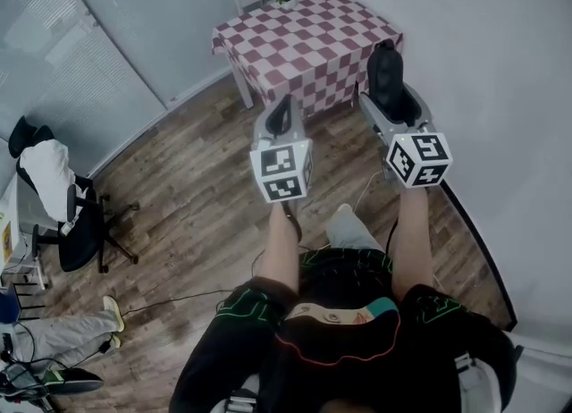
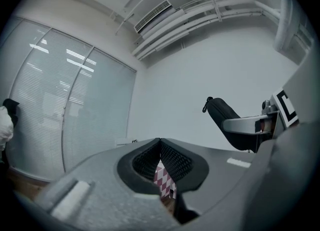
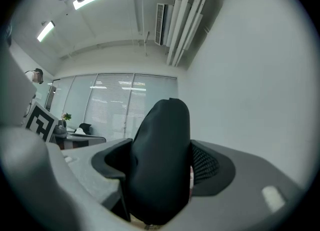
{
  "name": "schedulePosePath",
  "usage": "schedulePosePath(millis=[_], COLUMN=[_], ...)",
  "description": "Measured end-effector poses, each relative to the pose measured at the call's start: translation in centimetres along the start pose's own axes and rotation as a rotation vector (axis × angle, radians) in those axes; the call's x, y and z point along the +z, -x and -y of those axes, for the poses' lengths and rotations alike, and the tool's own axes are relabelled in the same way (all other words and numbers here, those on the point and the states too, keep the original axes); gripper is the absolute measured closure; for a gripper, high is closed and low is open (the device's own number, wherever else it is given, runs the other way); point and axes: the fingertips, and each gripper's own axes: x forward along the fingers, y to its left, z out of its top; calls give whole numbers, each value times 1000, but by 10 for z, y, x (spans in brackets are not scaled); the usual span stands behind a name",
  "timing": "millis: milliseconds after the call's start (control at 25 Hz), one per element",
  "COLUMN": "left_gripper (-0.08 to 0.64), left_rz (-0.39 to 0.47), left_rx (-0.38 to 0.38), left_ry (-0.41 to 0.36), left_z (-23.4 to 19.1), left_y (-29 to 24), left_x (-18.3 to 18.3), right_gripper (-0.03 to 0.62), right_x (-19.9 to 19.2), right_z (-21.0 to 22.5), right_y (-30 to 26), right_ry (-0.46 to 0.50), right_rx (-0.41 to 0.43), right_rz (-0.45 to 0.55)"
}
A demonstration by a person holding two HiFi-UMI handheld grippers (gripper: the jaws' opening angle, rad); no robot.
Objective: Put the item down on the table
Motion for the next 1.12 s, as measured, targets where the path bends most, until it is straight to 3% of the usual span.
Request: schedulePosePath(millis=[320,640,840,1120], left_gripper=[551,551,551,551], left_rz=[-11,-27,-77,-170], left_rx=[45,13,-24,-49], left_ry=[11,5,1,3], left_z=[-16,-10,5,-3], left_y=[-11,-54,-96,-155], left_x=[-10,-23,-44,-60], right_gripper=[233,233,233,233], right_x=[-14,-30,-53,-73], right_z=[-3,12,48,68], right_y=[-30,-61,-81,-139], right_ry=[-19,-44,-84,-154], right_rx=[52,76,44,76], right_rz=[-20,-38,-67,-109])
